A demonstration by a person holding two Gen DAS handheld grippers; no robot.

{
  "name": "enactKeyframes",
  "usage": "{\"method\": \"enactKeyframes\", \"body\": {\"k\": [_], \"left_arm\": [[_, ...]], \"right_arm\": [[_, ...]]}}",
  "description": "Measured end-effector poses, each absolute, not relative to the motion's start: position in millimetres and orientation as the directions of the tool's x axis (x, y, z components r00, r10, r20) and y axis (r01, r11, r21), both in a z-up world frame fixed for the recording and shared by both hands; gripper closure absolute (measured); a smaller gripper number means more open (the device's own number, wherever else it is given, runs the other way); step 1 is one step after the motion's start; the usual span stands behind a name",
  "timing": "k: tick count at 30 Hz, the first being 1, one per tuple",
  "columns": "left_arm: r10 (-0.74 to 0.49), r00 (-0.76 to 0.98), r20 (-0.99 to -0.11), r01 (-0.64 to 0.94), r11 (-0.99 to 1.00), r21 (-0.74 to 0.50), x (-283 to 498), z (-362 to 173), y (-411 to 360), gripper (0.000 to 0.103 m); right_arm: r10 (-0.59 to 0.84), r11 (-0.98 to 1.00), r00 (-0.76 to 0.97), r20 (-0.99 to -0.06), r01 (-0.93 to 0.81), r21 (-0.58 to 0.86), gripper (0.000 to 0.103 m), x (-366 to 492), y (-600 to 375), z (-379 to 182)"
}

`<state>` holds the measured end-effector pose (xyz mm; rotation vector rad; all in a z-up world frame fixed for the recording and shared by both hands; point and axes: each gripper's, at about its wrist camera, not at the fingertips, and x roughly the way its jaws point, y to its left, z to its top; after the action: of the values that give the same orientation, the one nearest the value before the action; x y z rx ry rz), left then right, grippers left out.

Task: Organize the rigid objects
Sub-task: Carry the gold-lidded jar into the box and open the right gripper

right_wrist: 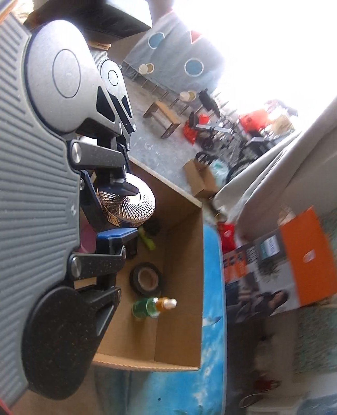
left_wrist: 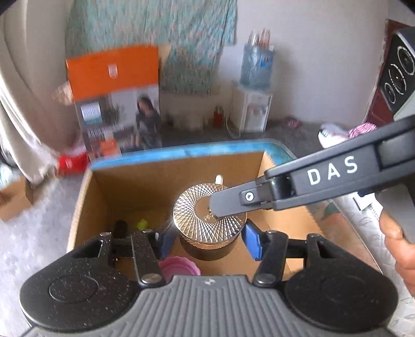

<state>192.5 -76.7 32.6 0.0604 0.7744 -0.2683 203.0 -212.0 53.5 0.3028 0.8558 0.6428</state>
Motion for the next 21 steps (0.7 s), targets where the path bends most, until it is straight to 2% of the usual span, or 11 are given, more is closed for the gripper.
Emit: {"method": "enactKeyframes", "body": {"k": [8, 21], "left_arm": [[-0.227, 0.509, -0.831, 0.229, 0.966, -0.123, 252.2, -23.4, -81.9, 0.047], [-0.239, 0.351, -0.905, 0.157, 0.968, -0.194, 279.4, -59.6, -82.3, 0.047]], "right_arm": [[0.575, 0.816, 0.325, -0.751, -0.289, 0.5, 0.077, 283.0, -214.4, -6.8], [0.469, 0.864, 0.171, -0.866, -0.291, 0.411, 0.076, 315.2, -191.9, -53.6]]}}
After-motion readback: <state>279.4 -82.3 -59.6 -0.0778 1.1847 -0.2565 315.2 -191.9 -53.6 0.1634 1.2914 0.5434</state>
